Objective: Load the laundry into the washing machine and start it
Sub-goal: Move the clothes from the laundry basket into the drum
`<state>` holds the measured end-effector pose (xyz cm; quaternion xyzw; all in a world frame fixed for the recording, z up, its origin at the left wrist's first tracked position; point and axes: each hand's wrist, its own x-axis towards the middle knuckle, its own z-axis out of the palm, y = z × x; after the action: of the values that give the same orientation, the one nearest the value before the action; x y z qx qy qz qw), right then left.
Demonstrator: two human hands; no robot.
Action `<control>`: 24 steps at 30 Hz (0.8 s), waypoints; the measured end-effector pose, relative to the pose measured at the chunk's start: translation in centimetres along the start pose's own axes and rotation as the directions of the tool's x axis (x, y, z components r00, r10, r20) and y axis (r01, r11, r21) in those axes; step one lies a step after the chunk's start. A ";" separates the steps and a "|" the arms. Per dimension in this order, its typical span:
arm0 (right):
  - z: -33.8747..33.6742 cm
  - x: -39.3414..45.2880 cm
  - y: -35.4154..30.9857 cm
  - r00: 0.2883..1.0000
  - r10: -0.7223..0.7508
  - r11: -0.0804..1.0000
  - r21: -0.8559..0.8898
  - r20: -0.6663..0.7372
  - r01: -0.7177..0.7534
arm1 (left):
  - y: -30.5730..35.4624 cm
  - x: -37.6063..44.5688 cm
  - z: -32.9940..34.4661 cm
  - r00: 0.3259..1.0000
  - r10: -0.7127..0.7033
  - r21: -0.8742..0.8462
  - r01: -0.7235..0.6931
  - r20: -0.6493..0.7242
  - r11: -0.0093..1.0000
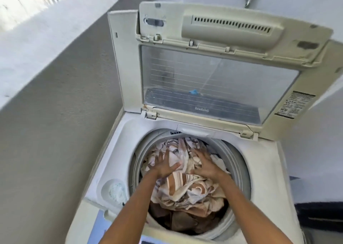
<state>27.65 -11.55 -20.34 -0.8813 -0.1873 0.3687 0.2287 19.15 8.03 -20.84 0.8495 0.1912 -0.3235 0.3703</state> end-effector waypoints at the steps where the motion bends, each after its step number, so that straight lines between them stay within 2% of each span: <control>1: -0.1 -0.9 0.0 0.998 0.011 0.999 0.036 -0.065 -0.009 | 0.4 -1.0 0.1 1.000 0.024 0.062 -0.024 0.002 0.998; 4: 1.5 -3.1 -0.1 0.969 0.176 0.984 0.048 -0.172 -0.170 | 1.2 -3.5 2.0 0.998 0.064 0.303 -0.069 0.027 0.950; 6: 3.6 -4.4 -0.3 0.943 0.260 0.965 0.094 -0.209 -0.245 | 1.4 -4.4 3.5 1.000 0.021 0.409 -0.025 0.013 0.912; 8: 5.6 -5.2 -0.5 0.932 0.249 0.968 0.062 -0.263 -0.241 | 1.4 -4.8 4.7 1.000 -0.018 0.470 0.022 -0.013 0.882; 11: 6.6 -5.8 -1.4 0.928 0.191 0.963 -0.120 -0.319 -0.240 | 1.5 -6.0 4.8 0.999 -0.049 0.512 0.035 0.015 0.858; 12: 5.9 -6.2 -2.1 0.946 0.200 0.964 -0.122 -0.254 -0.236 | 1.3 -6.2 4.2 0.998 -0.055 0.518 0.025 0.042 0.855; 13: 4.8 -7.0 -2.8 0.972 0.208 0.969 -0.116 -0.108 -0.220 | 1.2 -6.8 3.3 0.994 -0.062 0.522 0.008 0.086 0.853; 14: 3.6 -7.8 -3.7 0.973 0.200 0.975 -0.117 0.112 -0.187 | 1.3 -7.1 1.9 0.985 -0.075 0.546 -0.021 0.153 0.838; 15: 2.3 -8.7 -4.9 0.922 0.190 0.978 -0.142 0.338 -0.150 | 1.5 -7.5 0.2 0.967 -0.097 0.594 -0.064 0.234 0.802; 16: 1.2 -9.8 -6.0 0.848 0.182 0.980 -0.165 0.497 -0.114 | 2.1 -8.1 -1.7 0.943 -0.134 0.642 -0.100 0.306 0.760; 17: 0.5 -10.5 -6.8 0.800 0.181 0.980 -0.169 0.572 -0.101 | 2.7 -8.5 -3.4 0.917 -0.182 0.663 -0.109 0.354 0.740; 18: 0.2 -11.2 -7.4 0.805 0.177 0.982 -0.153 0.566 -0.109 | 3.2 -8.7 -4.7 0.904 -0.218 0.673 -0.097 0.368 0.733; 20: 0.5 -11.9 -7.9 0.885 0.142 0.985 -0.155 0.444 -0.081 | 3.9 -8.9 -6.1 0.933 -0.188 0.644 -0.059 0.308 0.762; 22: 1.4 -12.4 -7.5 0.956 0.068 0.971 -0.241 0.287 0.003 | 4.3 -8.6 -5.5 0.996 -0.031 0.512 -0.017 0.087 0.859; 23: 1.9 -12.6 -6.9 0.980 0.027 0.971 -0.237 0.198 0.022 | 4.4 -8.8 -4.6 0.997 0.064 0.433 -0.035 -0.053 0.901; 24: 2.1 -13.0 -6.4 0.995 -0.013 0.980 -0.196 0.095 0.032 | 4.6 -8.8 -3.7 0.982 0.138 0.393 -0.078 -0.126 0.916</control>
<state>16.57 -12.19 -10.85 -0.8794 -0.2435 0.3862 0.1353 16.89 7.05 -10.55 0.9372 0.1038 -0.2683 0.1972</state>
